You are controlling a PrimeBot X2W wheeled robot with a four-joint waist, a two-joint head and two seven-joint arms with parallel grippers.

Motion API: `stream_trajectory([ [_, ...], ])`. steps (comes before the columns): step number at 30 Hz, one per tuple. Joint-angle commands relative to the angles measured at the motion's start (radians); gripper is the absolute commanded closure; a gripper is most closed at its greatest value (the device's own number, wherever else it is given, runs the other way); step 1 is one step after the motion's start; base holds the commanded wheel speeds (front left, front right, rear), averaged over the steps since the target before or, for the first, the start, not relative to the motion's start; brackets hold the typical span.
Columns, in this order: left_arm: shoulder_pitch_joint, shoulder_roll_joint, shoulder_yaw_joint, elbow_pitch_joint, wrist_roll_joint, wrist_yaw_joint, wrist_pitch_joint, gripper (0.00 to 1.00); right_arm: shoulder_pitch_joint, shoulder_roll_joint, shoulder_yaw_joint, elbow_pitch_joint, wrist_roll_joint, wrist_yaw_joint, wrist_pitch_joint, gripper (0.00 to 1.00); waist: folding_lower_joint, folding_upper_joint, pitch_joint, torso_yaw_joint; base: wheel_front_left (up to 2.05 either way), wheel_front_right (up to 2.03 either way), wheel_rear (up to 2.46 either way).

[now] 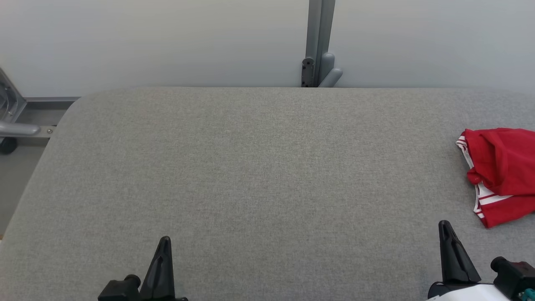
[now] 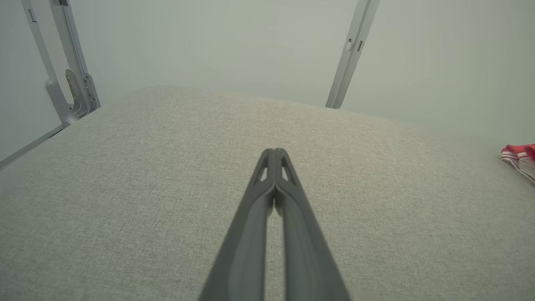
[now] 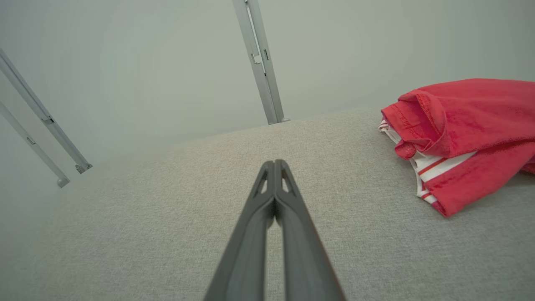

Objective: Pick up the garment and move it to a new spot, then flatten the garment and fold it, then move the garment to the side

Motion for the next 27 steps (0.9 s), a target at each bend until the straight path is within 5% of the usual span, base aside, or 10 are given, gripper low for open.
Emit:
stream_trajectory([
  [1,-0.035,0.007,0.007,-0.005,-0.05,-0.006,0.006,1.0,-0.03,-0.01,-0.004,-0.006,0.049,0.0,0.007,1.0,0.0,0.0,0.0,-0.001,0.0,0.0,0.0],
  [27,-0.142,0.017,0.055,0.077,-0.486,-0.051,0.096,1.0,-0.12,-0.027,-0.03,0.076,0.474,0.0,0.101,1.0,0.0,0.0,0.005,-0.021,0.0,0.0,0.0],
])
